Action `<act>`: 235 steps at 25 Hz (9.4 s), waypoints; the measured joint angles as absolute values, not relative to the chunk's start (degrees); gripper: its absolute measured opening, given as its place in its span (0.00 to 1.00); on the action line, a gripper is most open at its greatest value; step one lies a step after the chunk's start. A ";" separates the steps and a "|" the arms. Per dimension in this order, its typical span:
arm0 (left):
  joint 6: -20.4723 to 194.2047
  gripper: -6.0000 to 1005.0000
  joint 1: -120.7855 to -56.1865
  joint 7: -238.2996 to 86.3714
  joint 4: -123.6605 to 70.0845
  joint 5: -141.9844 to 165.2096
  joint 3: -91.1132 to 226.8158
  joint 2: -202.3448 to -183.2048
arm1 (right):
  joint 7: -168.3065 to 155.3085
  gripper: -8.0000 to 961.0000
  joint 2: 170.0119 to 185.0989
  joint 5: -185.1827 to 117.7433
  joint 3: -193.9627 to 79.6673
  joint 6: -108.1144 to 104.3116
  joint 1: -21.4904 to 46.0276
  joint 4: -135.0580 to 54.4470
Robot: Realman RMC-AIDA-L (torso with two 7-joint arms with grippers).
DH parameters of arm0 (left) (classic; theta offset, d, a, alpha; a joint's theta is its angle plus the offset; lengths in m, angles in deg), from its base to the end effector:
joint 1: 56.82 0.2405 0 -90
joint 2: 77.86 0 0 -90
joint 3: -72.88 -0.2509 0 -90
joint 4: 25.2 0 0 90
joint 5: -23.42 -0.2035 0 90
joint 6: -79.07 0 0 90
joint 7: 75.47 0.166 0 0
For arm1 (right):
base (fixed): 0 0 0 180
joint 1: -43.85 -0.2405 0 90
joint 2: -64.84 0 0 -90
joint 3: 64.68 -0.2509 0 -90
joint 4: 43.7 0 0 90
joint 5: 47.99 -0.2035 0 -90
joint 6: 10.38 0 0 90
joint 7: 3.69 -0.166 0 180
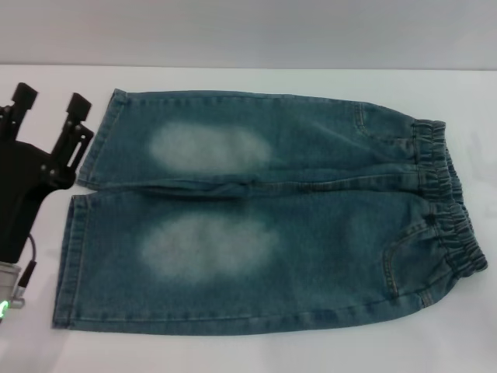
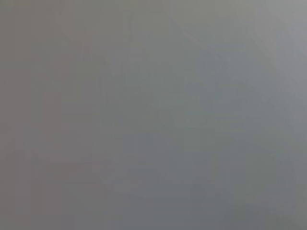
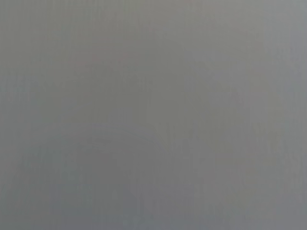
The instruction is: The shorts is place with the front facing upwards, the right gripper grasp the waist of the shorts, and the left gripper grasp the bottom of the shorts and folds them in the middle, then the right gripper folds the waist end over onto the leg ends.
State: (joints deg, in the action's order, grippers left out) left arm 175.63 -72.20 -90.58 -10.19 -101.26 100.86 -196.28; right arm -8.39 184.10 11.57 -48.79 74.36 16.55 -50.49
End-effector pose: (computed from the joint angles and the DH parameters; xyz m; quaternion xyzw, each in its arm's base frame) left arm -0.2674 0.2651 -0.0037 -0.6688 -0.1537 -0.5002 0.5281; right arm 0.3075 0.3306 0.0209 -0.6376 0.1650 0.3461 0.6682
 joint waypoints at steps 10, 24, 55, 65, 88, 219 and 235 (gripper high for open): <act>175.38 0.73 -72.07 -91.11 -10.48 -101.22 104.92 -196.36 | -8.51 0.57 184.02 11.51 -49.39 72.90 16.61 -50.37; 175.35 0.70 -75.78 -113.80 -21.05 -105.60 103.42 -192.93 | -21.70 0.57 183.97 11.49 -55.58 72.32 21.02 -49.35; 186.88 0.65 -87.76 -207.56 -63.99 -107.72 37.45 -183.44 | -21.24 0.57 183.57 10.10 -64.01 58.39 27.01 -40.25; 184.43 0.65 -84.49 -211.75 -63.93 -109.84 37.74 -183.45 | -21.19 0.57 183.49 10.10 -64.16 57.31 24.95 -38.81; 180.61 0.65 -80.04 -209.51 -60.26 -110.75 36.97 -183.57 | -18.90 0.57 183.66 10.64 -63.24 57.99 23.66 -38.91; 173.31 0.06 -84.42 -210.16 -58.51 -112.61 37.33 -184.76 | -18.74 0.58 183.61 10.37 -60.69 59.38 23.68 -40.10; 171.12 0.04 -87.35 -209.86 -58.50 -112.27 39.31 -184.77 | -79.73 0.57 177.38 42.80 -46.99 76.53 23.72 -16.53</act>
State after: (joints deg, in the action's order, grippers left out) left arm 171.12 -87.35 -209.86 -58.50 -112.27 39.31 -184.77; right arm -79.73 177.38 42.80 -46.99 76.53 23.72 -16.53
